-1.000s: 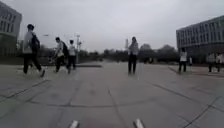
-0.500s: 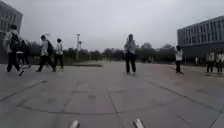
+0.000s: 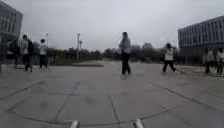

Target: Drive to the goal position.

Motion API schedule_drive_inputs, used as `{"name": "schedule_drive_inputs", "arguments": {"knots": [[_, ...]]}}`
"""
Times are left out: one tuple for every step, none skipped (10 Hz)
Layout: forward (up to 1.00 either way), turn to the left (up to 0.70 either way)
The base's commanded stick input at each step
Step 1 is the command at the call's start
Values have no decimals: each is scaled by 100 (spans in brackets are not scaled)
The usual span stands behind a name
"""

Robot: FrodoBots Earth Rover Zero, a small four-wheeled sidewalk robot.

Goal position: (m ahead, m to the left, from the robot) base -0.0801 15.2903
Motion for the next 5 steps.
{"name": "schedule_drive_inputs", "arguments": {"knots": [[0,0],[0,0],[0,0],[0,0],[0,22]]}}
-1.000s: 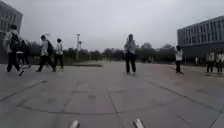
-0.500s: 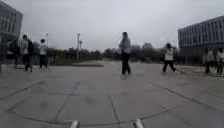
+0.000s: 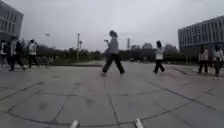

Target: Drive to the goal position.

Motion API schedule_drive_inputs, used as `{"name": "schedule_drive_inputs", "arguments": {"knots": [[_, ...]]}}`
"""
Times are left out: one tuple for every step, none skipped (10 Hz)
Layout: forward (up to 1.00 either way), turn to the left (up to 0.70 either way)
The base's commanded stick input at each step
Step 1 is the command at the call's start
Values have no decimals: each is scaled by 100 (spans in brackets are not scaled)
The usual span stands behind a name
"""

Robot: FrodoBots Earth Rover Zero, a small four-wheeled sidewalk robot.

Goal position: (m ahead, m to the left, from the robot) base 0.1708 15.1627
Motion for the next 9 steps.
{"name": "schedule_drive_inputs", "arguments": {"knots": [[0,40],[0,50],[0,50],[2,50],[3,50],[3,50],[2,50],[0,50],[1,50]]}}
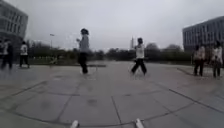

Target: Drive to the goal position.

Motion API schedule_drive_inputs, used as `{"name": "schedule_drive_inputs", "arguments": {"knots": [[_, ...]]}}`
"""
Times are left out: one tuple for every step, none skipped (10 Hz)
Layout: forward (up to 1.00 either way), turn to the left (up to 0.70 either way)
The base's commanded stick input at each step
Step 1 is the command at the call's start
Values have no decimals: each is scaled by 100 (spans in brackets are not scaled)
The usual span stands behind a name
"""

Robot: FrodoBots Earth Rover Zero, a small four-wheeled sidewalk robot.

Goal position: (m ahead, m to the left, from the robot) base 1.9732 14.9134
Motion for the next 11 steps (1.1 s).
{"name": "schedule_drive_inputs", "arguments": {"knots": [[5,42],[7,11],[11,0],[28,0],[50,0],[50,0],[50,0],[50,0],[50,0],[50,0],[50,0]]}}
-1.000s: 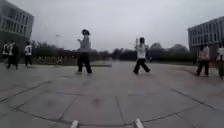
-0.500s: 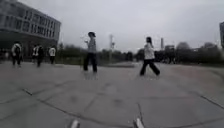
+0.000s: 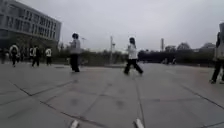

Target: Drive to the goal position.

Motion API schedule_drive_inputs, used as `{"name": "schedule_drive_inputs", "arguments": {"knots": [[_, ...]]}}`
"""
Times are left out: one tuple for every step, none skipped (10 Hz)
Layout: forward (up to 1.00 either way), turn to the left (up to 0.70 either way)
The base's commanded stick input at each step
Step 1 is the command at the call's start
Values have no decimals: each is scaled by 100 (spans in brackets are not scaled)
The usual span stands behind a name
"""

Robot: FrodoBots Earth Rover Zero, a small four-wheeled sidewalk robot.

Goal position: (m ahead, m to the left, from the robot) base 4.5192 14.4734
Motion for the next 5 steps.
{"name": "schedule_drive_inputs", "arguments": {"knots": [[50,0],[50,0],[50,0],[50,33],[50,50]]}}
